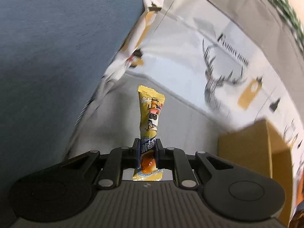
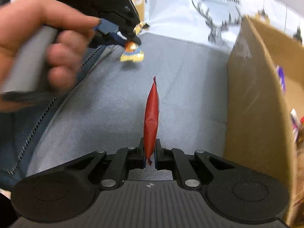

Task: Organize snacks

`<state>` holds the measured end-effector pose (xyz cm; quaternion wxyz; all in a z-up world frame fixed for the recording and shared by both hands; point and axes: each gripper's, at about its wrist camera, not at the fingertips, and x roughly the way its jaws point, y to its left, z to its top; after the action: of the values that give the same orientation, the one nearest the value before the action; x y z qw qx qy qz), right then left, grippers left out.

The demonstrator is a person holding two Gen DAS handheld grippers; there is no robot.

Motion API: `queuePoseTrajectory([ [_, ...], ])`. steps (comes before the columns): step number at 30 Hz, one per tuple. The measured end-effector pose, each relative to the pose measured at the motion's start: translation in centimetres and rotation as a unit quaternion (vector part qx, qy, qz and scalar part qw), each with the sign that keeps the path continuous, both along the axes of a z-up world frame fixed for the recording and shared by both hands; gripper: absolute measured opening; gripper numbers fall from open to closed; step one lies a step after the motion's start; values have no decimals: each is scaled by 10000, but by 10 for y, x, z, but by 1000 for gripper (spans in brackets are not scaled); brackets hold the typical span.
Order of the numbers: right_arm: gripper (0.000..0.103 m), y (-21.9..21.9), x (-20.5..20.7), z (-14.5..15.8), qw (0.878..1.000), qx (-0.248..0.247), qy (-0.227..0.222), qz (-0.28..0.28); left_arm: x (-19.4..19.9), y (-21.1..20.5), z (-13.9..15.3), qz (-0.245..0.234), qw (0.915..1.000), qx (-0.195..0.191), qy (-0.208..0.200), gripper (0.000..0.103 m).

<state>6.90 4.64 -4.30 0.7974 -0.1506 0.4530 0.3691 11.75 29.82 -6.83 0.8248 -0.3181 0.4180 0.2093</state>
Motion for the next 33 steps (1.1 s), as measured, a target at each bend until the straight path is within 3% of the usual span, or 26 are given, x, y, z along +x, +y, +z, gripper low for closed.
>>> queuePoseTrajectory([
  [5, 7, 2, -15, 3, 9971, -375, -546, 371, -52, -36, 13, -699, 9950, 388, 600, 16],
  [9, 10, 9, -40, -9, 9814, -1003, -1197, 1113, -94, -55, -5, -883, 9921, 229, 859, 17],
  [11, 29, 6, -52, -10, 9787, -993, -1256, 1286, -108, -59, -19, -778, 9920, 117, 989, 17],
  [12, 49, 2, -55, -8, 9804, -879, -1215, 1274, -110, -60, -20, -785, 9913, 145, 1049, 17],
  [13, 58, -3, -55, -5, 9835, -681, -1102, 1261, -111, -61, -18, -829, 9917, 199, 966, 23],
  [15, 58, -12, -48, -2, 9908, -306, -752, 1080, -114, -64, -14, -867, 9921, 301, 859, 34],
  [18, 58, -26, -35, -2, 9960, 260, -212, 825, -112, -67, -17, -884, 9903, 343, 1019, 36],
  [22, 60, -27, -31, -12, 9951, 444, 188, 860, -101, -67, -21, -841, 9896, 326, 1117, 38],
  [29, 62, -17, -38, -19, 9962, 271, -85, 823, -98, -73, -23, -994, 9864, 401, 1249, 38],
  [33, 52, -17, -34, -23, 9976, 177, -141, 650, -86, -79, -29, -1110, 9840, 465, 1314, 38],
])
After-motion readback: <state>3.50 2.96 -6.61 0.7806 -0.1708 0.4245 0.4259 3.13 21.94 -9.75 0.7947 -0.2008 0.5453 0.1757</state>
